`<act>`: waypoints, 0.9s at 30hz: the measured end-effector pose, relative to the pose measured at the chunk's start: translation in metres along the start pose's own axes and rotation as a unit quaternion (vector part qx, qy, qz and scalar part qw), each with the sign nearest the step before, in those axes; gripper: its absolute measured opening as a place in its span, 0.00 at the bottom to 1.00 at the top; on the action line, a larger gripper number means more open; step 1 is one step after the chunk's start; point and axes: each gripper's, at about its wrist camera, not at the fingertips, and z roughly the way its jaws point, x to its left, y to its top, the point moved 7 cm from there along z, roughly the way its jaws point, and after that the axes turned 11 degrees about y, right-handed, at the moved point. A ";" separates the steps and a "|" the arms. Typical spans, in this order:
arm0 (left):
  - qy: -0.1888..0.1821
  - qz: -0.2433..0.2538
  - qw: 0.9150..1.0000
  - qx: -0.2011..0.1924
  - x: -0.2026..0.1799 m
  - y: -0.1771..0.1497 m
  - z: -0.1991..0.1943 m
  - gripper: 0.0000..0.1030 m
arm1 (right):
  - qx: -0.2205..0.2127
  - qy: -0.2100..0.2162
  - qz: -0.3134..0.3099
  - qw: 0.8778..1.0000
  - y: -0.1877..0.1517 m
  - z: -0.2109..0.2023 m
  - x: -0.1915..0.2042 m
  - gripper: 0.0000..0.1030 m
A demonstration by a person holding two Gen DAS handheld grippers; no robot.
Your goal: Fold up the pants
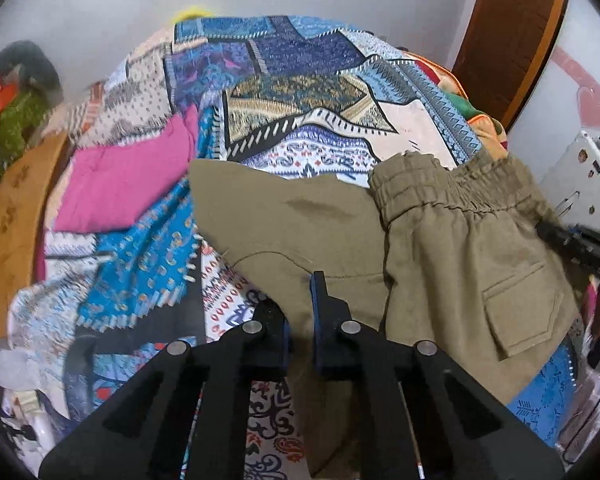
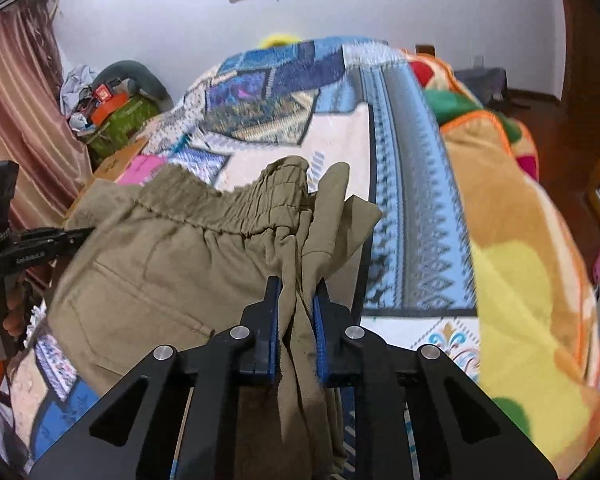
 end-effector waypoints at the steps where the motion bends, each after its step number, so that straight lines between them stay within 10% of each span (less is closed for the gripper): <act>1: 0.001 0.002 1.000 -0.003 0.000 0.001 -0.003 0.07 | -0.005 -0.001 -0.008 1.000 0.005 -0.004 0.004 0.12; 13: 0.028 0.008 0.998 -0.052 0.019 0.029 -0.045 0.04 | -0.054 -0.006 -0.073 0.996 0.064 -0.018 0.055 0.11; 27: 0.068 -0.077 0.990 -0.095 0.148 0.081 -0.052 0.04 | -0.068 0.005 -0.141 0.988 0.133 0.035 0.119 0.11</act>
